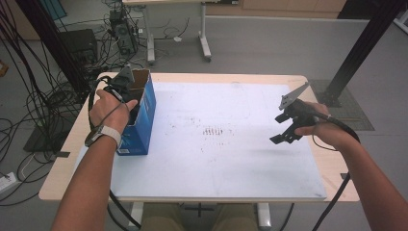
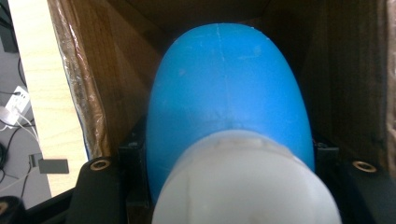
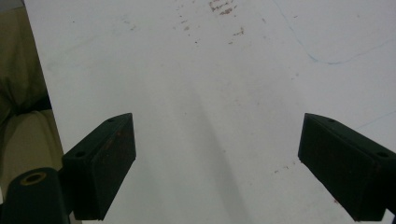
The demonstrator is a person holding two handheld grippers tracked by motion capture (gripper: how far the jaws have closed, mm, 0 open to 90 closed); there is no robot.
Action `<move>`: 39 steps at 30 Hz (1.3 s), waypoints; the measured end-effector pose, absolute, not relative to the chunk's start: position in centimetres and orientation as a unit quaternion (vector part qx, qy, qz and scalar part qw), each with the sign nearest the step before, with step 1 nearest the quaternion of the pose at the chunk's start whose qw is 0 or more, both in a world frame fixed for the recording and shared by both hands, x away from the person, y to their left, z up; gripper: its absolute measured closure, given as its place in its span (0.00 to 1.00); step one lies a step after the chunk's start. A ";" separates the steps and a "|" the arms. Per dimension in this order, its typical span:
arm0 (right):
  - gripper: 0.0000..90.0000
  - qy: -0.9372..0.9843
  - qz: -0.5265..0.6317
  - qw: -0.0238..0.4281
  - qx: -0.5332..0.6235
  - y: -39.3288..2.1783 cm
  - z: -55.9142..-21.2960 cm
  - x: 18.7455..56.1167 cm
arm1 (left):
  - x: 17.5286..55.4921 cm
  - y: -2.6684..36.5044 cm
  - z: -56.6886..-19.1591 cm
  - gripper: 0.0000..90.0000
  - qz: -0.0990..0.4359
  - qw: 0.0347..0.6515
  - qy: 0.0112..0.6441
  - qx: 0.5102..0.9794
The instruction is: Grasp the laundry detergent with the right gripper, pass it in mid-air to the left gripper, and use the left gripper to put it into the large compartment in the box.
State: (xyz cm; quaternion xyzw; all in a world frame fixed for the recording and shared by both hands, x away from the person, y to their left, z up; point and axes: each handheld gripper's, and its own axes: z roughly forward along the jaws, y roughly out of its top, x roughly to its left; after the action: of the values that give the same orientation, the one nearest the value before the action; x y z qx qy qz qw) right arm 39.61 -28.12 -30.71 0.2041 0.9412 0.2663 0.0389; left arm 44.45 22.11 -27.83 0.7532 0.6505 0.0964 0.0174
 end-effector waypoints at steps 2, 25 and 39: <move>0.12 0.942 0.264 0.039 0.202 -28.1 -30.7 39.6 | 44.5 22.1 -27.9 0.37 0.095 0.019 0.648 0.755; 0.12 0.942 0.265 0.043 0.202 -28.3 -30.5 39.2 | 44.1 22.1 -27.3 0.32 0.095 0.033 0.645 0.758; 0.12 0.942 0.265 0.043 0.202 -28.1 -30.5 39.0 | 43.4 22.6 -25.6 0.26 0.093 0.059 0.640 0.760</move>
State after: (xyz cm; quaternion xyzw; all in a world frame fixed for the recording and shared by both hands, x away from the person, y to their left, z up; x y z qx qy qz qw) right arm 38.96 -28.13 -30.51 0.2025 0.9419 0.2647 0.0426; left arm 43.40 22.63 -25.64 0.7605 0.6400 0.0928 0.0587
